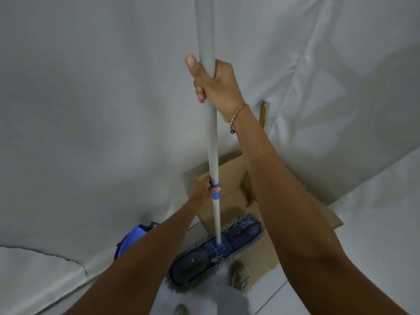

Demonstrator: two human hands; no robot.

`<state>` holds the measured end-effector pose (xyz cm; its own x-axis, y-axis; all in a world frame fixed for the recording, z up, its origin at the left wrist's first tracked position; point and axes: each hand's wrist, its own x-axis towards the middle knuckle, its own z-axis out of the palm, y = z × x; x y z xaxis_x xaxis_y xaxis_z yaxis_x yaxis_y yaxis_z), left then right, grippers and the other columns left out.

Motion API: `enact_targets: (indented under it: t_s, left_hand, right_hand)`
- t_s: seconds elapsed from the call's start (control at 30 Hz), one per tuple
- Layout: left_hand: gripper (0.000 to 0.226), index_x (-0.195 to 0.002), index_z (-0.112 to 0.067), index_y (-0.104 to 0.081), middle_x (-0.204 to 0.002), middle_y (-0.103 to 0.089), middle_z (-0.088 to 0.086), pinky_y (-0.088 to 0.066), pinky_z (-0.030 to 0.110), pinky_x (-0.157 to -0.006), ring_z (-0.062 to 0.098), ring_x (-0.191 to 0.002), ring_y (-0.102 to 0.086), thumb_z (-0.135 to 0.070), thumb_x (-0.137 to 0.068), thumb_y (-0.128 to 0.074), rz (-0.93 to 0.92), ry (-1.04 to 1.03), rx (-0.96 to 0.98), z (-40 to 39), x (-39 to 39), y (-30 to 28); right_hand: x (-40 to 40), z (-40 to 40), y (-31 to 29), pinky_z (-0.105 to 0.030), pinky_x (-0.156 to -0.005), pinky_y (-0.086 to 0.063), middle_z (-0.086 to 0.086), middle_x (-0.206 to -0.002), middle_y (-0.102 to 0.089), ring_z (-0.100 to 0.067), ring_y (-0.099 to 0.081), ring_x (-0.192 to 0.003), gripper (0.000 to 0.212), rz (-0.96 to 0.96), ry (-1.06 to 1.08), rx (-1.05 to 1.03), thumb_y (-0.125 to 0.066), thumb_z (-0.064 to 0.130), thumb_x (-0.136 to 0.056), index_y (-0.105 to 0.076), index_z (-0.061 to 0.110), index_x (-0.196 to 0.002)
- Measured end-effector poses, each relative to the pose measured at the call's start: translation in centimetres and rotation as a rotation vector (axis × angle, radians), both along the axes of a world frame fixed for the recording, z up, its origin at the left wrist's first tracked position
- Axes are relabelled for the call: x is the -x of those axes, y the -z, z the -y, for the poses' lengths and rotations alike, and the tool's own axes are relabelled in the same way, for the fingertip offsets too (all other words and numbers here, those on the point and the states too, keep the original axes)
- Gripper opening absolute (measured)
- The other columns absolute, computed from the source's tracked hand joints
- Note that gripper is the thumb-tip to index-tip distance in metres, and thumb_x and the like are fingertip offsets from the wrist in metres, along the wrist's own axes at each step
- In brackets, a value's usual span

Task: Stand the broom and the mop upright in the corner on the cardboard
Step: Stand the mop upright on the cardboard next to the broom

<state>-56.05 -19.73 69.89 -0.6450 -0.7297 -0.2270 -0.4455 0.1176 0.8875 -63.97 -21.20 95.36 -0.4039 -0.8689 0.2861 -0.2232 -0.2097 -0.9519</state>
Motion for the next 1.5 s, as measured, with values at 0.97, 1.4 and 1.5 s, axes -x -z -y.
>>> enact_targets:
  t_s: [0.97, 1.4, 1.5]
  left_hand:
    - [0.034, -0.122, -0.003, -0.05, -0.124, -0.058, 0.018, -0.039, 0.03, -0.091, 0.03, -0.115, -0.055, -0.011, -0.09, -0.054, 0.217, -0.158, -0.123, 11.5, 17.2, 5.5]
    - [0.031, -0.117, 0.003, -0.054, -0.118, -0.061, 0.024, -0.045, 0.044, -0.103, 0.034, -0.112, -0.057, -0.002, -0.087, -0.056, 0.224, -0.148, -0.213, 17.5, 17.8, 12.9]
    - [0.034, -0.117, 0.007, -0.054, -0.113, -0.06, 0.022, -0.043, 0.037, -0.098, 0.032, -0.108, -0.056, 0.003, -0.084, -0.059, 0.188, -0.157, -0.256, 18.7, 17.3, 13.1]
  right_hand:
    - [17.9, 13.6, 7.5, -0.027, -0.049, -0.049, 0.003, -0.047, -0.047, -0.011, -0.047, -0.042, 0.037, 0.104, -0.109, -0.012, -0.066, 0.033, -0.086, -0.048, 0.015, -0.059]
    - [19.4, 20.7, 15.2, -0.028, -0.053, -0.051, 0.001, -0.049, -0.047, -0.01, -0.048, -0.043, 0.034, 0.098, -0.075, -0.111, -0.063, 0.031, -0.088, -0.049, 0.012, -0.064]
    - [19.4, 22.1, 15.6, -0.031, -0.055, -0.052, 0.001, -0.048, -0.048, -0.01, -0.048, -0.043, 0.034, 0.088, -0.075, -0.115, -0.063, 0.032, -0.088, -0.049, 0.013, -0.064]
